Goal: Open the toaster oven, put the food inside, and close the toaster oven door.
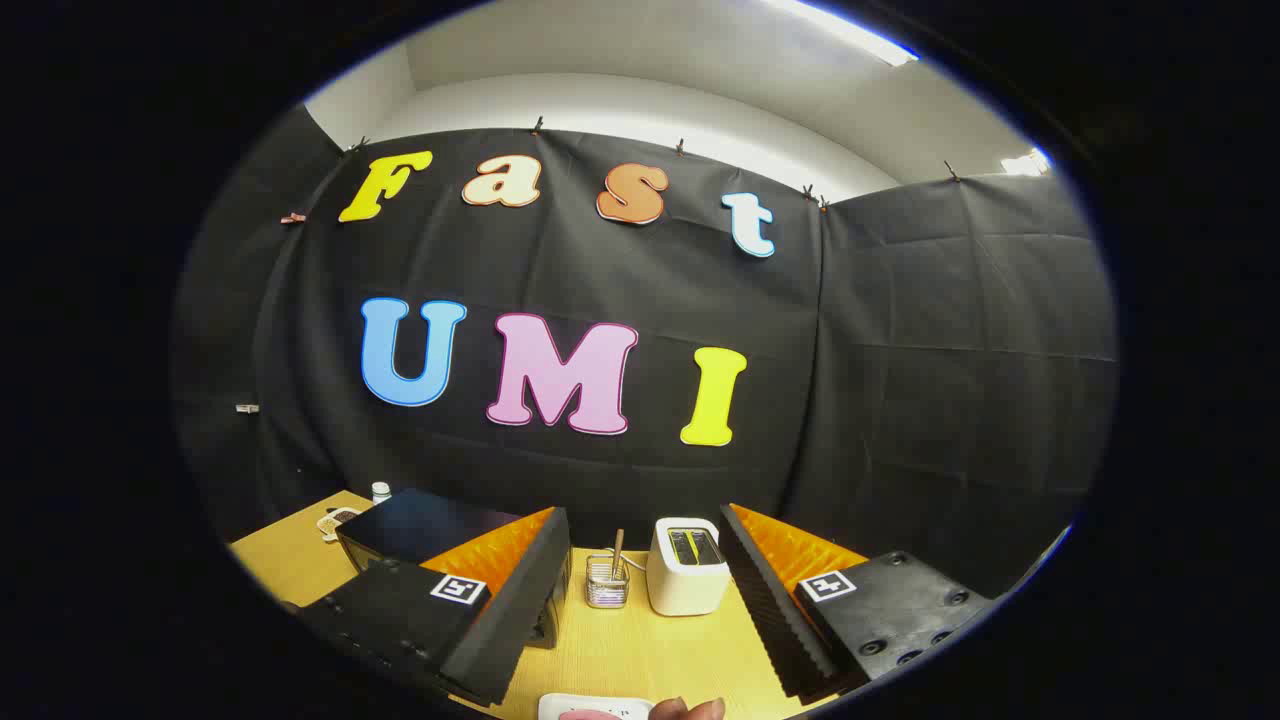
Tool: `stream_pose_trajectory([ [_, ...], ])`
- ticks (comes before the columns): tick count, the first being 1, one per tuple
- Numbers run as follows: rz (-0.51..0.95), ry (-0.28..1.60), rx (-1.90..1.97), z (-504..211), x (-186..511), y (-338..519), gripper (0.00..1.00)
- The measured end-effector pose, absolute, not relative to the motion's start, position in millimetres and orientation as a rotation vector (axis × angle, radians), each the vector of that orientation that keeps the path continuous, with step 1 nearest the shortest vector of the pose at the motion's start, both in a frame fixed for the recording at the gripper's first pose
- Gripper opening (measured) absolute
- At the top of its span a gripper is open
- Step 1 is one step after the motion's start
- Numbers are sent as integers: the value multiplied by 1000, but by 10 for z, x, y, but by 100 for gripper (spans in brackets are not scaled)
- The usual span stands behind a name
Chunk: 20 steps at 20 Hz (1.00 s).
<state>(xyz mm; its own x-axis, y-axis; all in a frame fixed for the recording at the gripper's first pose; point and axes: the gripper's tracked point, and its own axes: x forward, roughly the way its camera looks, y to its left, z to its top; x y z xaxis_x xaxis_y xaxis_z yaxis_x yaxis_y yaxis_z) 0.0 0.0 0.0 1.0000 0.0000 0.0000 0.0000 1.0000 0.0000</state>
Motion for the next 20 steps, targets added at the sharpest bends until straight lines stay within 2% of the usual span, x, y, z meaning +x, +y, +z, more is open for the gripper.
stream_pose_trajectory([
  [20, 100, 24, 49, -44, -71, 900, 97],
])
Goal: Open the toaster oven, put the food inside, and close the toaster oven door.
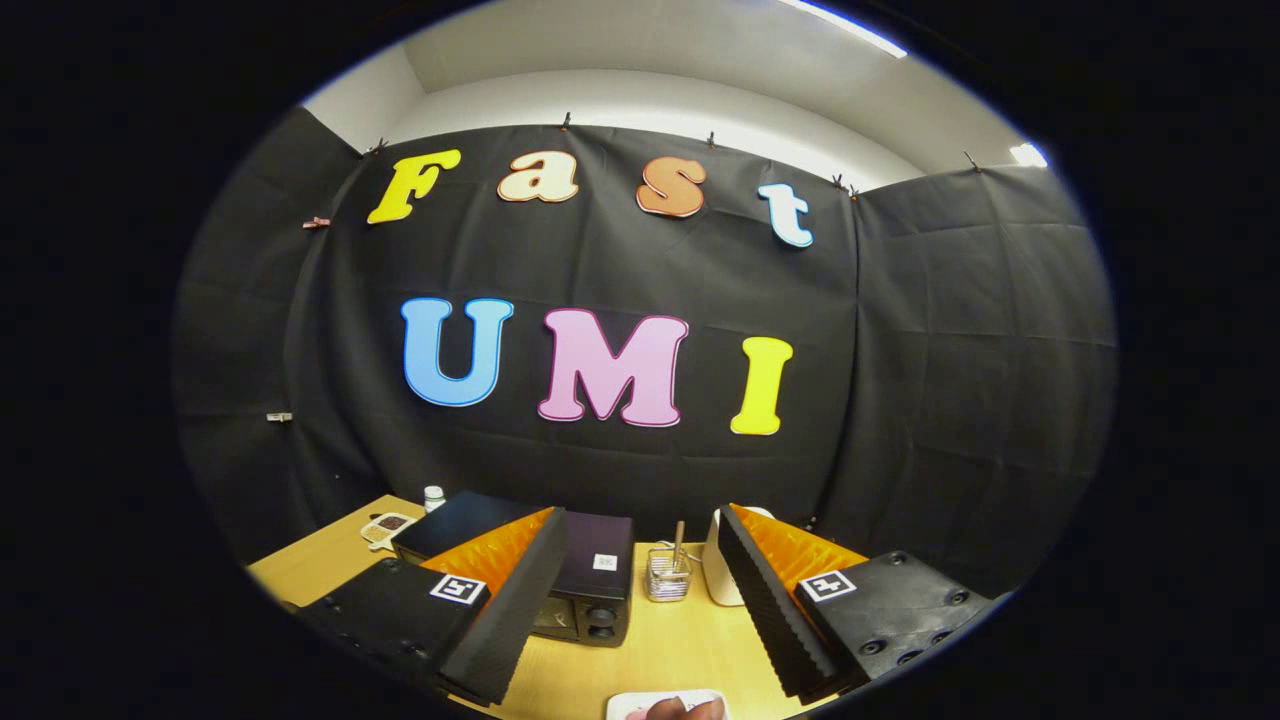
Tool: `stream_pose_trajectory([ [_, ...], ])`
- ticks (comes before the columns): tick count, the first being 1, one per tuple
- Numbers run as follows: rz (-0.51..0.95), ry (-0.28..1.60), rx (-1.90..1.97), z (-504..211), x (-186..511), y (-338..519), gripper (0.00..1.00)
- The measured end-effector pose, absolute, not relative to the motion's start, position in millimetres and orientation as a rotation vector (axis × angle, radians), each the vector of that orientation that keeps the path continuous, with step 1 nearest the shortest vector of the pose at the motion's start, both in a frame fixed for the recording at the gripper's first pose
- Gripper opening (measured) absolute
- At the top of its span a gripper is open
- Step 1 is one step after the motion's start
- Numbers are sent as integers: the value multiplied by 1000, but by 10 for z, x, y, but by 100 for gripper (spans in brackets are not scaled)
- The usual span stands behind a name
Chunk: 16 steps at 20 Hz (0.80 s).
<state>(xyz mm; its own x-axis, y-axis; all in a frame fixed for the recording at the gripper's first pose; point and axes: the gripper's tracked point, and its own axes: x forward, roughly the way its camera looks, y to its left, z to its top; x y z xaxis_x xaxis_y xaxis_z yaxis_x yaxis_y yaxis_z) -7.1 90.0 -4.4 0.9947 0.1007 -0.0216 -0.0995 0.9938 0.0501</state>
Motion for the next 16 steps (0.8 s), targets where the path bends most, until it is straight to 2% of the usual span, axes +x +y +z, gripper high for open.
stream_pose_trajectory([
  [10, 182, 64, 53, -272, 51, 1927, 98],
  [16, 195, 193, 68, -848, 278, 2461, 98],
])
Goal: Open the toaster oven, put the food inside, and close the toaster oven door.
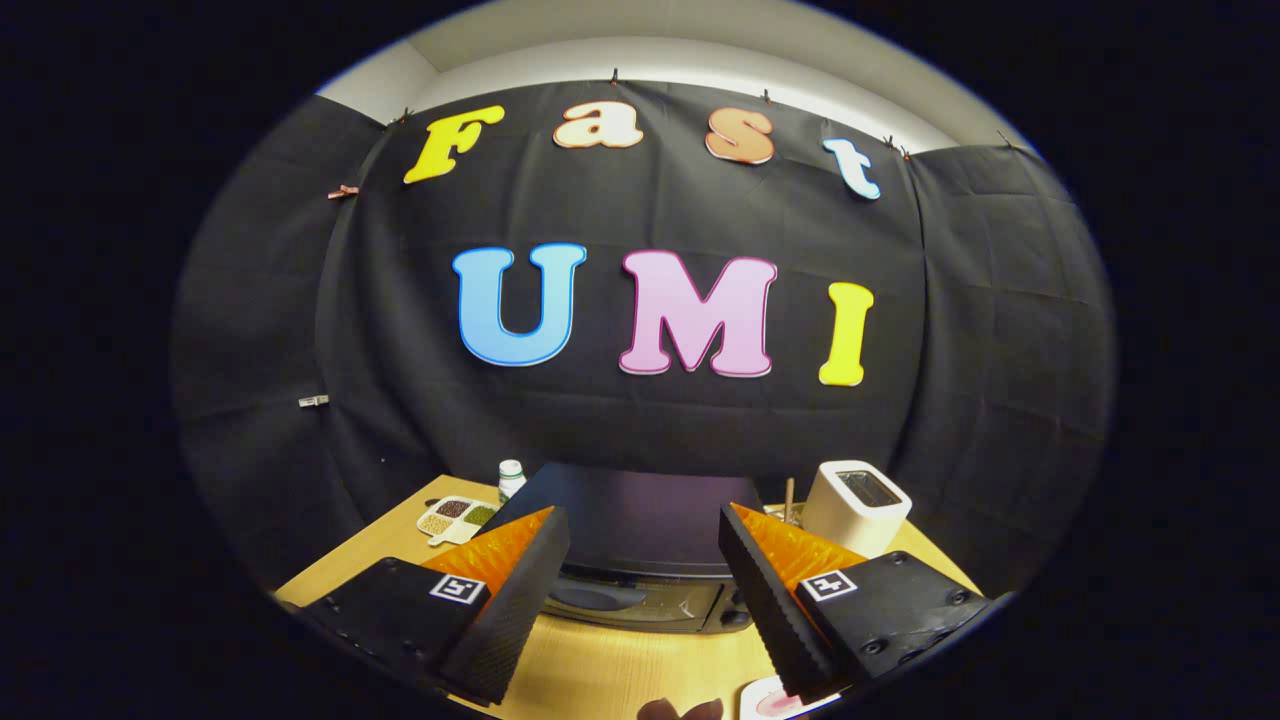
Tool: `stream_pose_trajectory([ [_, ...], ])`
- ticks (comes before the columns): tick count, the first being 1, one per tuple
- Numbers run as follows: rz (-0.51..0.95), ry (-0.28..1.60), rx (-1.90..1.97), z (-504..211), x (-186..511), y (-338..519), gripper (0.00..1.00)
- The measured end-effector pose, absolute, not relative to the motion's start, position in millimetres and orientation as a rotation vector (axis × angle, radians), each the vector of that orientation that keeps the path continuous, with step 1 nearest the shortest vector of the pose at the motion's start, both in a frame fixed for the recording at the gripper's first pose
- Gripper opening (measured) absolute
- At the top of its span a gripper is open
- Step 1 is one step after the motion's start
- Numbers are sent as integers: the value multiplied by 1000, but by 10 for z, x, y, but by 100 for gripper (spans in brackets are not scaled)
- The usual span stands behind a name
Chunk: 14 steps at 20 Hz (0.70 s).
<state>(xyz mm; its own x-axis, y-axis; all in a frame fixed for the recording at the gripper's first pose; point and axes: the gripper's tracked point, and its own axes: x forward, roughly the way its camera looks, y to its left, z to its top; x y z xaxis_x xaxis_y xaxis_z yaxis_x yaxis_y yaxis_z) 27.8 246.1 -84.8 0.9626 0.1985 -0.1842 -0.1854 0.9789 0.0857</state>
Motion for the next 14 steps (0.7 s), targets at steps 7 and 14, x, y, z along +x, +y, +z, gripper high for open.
stream_pose_trajectory([
  [7, 212, 406, 44, -1748, 573, 2989, 99],
  [14, 136, 526, 103, -2152, 863, 3007, 99],
])
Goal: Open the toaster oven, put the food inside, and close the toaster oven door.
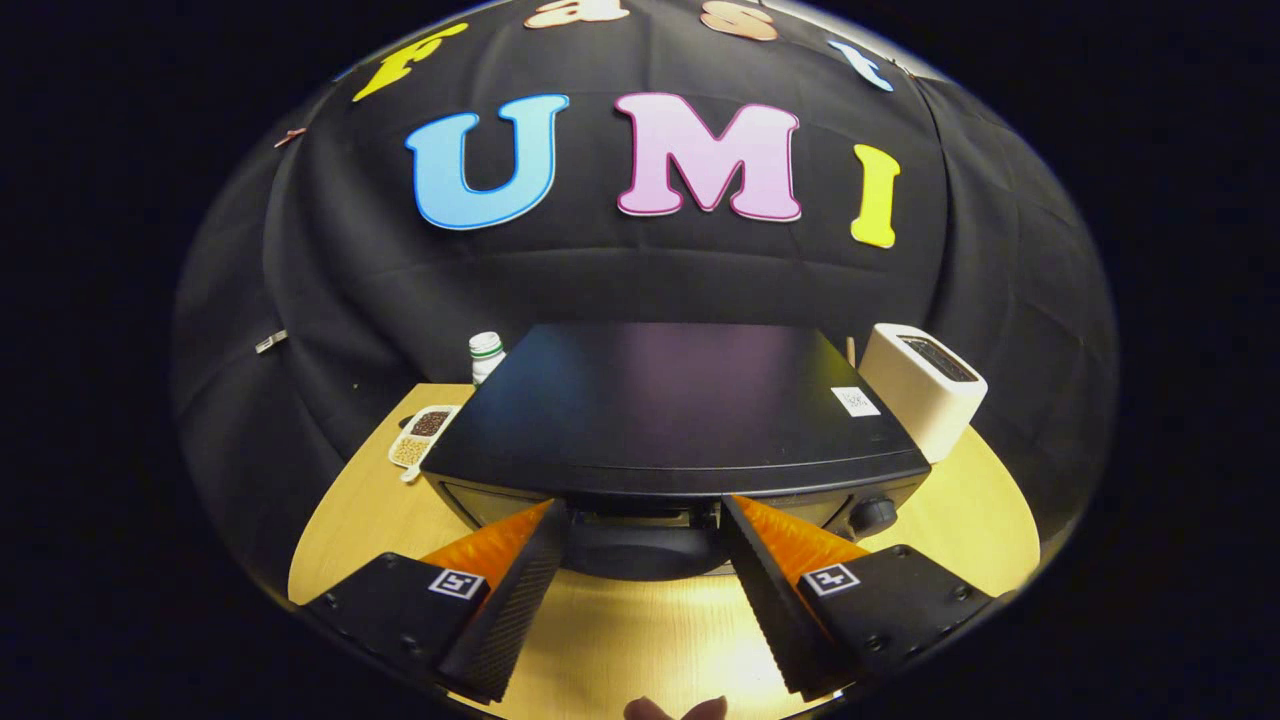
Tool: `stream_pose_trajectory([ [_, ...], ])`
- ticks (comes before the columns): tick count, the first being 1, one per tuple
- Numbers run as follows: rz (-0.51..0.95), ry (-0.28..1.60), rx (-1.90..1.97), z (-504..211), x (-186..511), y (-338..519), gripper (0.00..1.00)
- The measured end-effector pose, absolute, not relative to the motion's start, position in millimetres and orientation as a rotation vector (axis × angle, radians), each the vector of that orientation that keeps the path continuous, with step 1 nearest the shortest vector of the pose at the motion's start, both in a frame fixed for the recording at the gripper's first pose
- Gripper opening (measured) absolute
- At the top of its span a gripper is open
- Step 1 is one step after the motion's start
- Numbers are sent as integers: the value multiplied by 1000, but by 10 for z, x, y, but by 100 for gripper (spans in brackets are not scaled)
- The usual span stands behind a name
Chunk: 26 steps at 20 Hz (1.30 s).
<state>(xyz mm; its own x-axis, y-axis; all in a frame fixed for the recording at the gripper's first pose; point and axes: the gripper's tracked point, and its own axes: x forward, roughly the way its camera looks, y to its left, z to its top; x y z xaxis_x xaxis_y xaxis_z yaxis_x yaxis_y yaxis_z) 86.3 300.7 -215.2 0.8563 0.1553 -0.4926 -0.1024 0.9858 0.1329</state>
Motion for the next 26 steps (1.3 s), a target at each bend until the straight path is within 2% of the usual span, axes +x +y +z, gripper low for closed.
stream_pose_trajectory([
  [5, 76, 537, 86, -2204, 872, 3062, 99],
  [9, 89, 532, 93, -2220, 764, 3056, 99],
  [26, 123, 695, 50, -2848, -335, 3024, 99],
])
